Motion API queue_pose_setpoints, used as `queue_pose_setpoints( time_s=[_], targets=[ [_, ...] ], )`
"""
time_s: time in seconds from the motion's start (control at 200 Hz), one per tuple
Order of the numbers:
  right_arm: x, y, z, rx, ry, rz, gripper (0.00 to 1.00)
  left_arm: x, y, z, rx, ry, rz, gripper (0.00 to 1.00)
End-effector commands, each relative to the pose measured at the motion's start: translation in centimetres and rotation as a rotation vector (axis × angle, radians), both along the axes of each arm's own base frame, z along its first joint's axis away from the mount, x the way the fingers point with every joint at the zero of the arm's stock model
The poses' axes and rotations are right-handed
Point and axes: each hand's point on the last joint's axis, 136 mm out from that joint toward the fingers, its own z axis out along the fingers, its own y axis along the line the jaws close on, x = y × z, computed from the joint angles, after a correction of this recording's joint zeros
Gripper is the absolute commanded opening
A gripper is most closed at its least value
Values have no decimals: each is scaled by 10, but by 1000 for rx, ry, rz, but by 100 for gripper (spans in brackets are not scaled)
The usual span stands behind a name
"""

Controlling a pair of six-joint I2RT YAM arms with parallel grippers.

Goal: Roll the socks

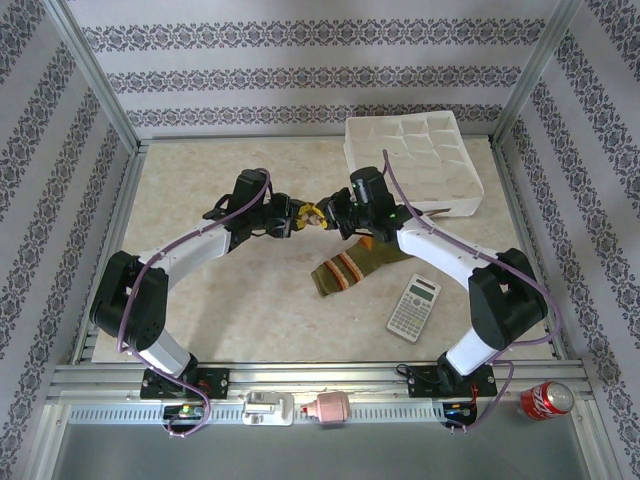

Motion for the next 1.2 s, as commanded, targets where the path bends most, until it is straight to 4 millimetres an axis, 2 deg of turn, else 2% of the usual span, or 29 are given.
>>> queue_pose_setpoints(
  time_s=[0.0, 0.055, 0.12, 0.17, 0.23, 0.335, 0.43, 0.56, 0.674, 0.769, 0.884, 1.014, 1.194],
  targets=[
    [5, -22, 20, -120, -91, -27, 0, -17, -17, 16, -44, -19, -64, 32],
    [3, -28, 22, -160, -108, -28, 0, -17, -18, 18, -40, -29, -65, 50],
    [0, -38, 20, -222, -113, -21, 0, -17, -15, 21, -22, -40, -63, 64],
    [-2, -46, 20, -269, -123, -13, 0, -17, -11, 24, 3, -55, -54, 71],
    [-4, -56, 22, -336, -149, 6, 0, -18, -3, 27, 45, -66, -41, 74],
    [-4, -80, 28, -482, -190, 46, 0, -23, 15, 33, 146, -91, -32, 76],
    [4, -109, 34, -632, -240, 80, 0, -30, 23, 37, 216, -121, -64, 76],
    [23, -148, 42, -839, -303, 125, 0, -43, 32, 37, 296, -167, -122, 75],
    [49, -167, 45, -951, -344, 179, 0, -54, 39, 38, 345, -207, -163, 74],
    [70, -174, 39, -1017, -339, 254, 0, -61, 43, 41, 369, -250, -193, 72],
    [83, -180, 19, -1115, -274, 360, 0, -70, 47, 46, 397, -294, -225, 72],
    [82, -186, -6, -1171, -177, 427, 0, -77, 54, 50, 424, -326, -239, 71],
    [78, -180, -23, -1176, -133, 469, 0, -86, 60, 43, 425, -307, -218, 71]
  ],
)
